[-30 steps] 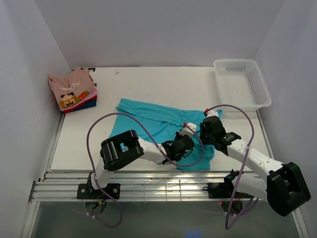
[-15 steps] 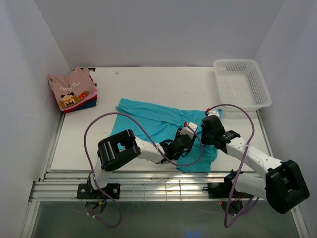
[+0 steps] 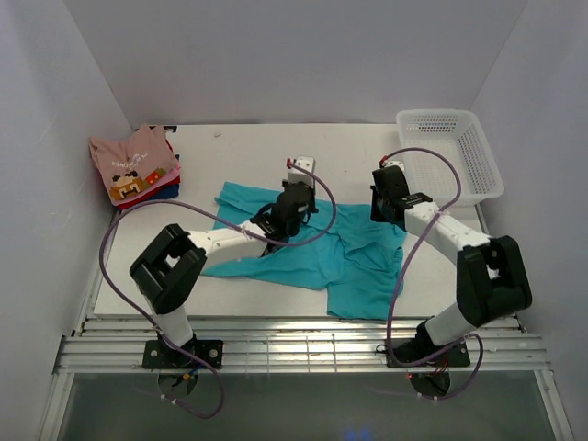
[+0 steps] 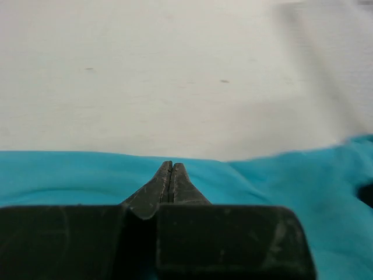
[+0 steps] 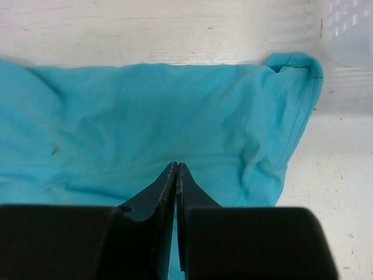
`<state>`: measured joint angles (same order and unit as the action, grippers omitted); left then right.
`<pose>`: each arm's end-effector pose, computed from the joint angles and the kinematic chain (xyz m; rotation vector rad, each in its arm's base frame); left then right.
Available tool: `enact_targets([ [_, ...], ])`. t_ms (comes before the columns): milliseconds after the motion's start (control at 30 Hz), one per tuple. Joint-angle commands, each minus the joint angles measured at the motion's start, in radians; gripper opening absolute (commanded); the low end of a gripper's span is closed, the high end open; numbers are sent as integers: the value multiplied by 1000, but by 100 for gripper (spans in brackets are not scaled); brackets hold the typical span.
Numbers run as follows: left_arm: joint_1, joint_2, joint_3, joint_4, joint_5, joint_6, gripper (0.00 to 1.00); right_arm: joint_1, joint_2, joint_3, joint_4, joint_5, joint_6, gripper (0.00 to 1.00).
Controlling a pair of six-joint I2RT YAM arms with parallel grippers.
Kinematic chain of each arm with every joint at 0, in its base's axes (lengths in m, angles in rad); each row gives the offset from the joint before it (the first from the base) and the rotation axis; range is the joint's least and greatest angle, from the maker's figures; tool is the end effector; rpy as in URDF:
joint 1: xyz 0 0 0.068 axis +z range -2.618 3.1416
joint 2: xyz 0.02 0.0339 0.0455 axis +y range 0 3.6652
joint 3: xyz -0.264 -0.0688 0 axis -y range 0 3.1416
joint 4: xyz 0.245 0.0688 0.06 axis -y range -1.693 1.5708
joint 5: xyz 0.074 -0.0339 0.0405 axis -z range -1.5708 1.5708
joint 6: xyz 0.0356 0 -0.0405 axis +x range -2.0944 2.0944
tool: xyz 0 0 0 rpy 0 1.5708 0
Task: Fold and stack the t-shirts
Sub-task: Fold the flattened tshirt in 1/3 of the way
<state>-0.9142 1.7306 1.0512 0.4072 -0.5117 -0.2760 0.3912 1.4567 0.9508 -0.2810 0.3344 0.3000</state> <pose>0.2528 -0.2994 0.2386 0.2238 1.8094 -0.3736 0.2904 0.1071 0.2333 0.0554 2.3033 -0.0432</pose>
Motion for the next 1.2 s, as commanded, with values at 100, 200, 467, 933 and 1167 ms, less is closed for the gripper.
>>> enact_targets([
  [100,202,141,44,-136,38,21,0,-68,226,94,2,-3,-38,8],
  [200,241,175,50,-151,59,3,0,-80,263,98,0,15,-36,8],
  [467,316,270,56,-278,79,-123,0,-101,413,183,-30,-26,-64,8],
  [933,466,326,55,-271,222,-126,0,-120,695,479,-93,-123,-81,8],
  [1167,468,311,86,-308,199,-127,0,-149,719,525,-112,-112,-93,8],
])
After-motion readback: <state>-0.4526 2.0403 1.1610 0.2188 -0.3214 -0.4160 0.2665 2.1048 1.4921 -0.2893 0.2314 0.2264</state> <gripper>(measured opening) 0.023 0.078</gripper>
